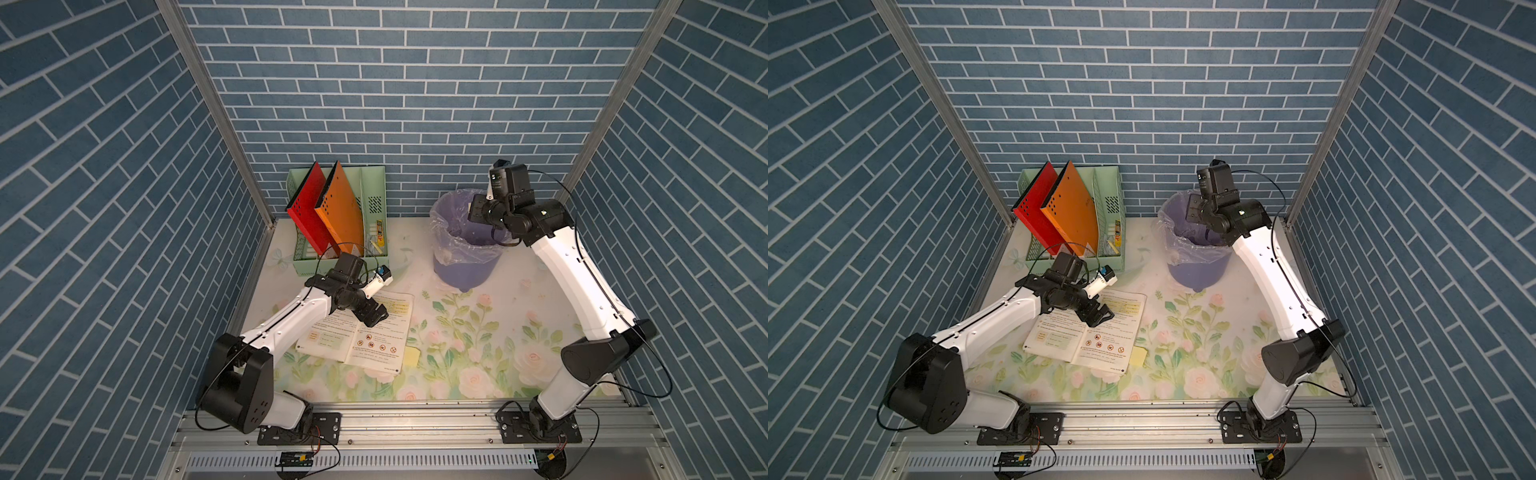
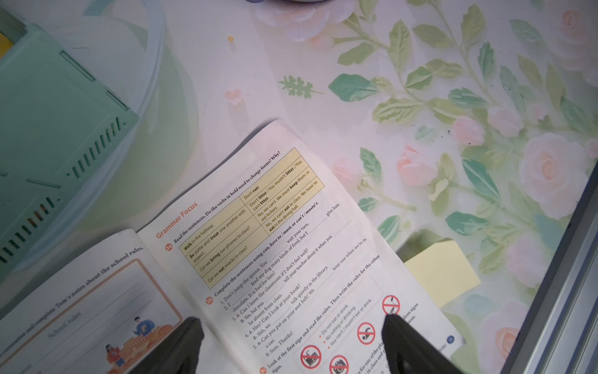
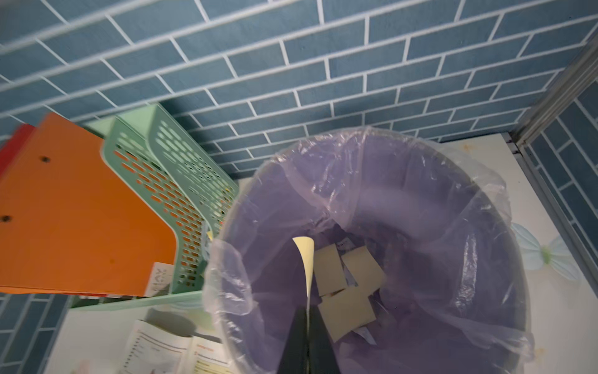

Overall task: Peel off the used sticky note
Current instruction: Place the note in the trash bin, then turn the page of the book at the center of the board.

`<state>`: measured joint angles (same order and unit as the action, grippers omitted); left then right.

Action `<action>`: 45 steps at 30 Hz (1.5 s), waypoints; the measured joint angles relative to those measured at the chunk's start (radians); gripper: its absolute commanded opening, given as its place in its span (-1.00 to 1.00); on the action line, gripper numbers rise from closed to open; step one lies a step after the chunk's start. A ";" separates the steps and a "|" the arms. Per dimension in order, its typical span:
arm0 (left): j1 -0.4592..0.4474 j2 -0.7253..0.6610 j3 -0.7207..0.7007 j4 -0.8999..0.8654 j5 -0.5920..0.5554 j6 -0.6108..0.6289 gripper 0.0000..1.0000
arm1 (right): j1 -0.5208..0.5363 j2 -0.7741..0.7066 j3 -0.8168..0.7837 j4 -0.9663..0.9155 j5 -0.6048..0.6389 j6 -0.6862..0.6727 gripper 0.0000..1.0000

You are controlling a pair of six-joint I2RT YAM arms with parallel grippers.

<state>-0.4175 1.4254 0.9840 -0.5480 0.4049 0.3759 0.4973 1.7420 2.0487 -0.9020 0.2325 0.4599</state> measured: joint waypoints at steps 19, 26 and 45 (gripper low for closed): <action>0.000 -0.029 -0.016 -0.005 0.000 0.014 0.82 | -0.006 0.151 0.239 -0.135 0.114 -0.105 0.97; 0.000 -0.029 -0.016 0.001 -0.005 0.008 0.81 | 0.005 0.147 0.205 -0.130 0.086 -0.134 0.96; 0.053 -0.029 -0.075 -0.009 -0.080 0.056 0.73 | 0.438 -0.359 -0.532 0.241 -0.008 -0.024 0.74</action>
<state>-0.3649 1.3968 0.9089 -0.5571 0.3244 0.4316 0.9348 1.3827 1.5166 -0.6605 0.2245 0.4362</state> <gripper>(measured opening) 0.867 0.878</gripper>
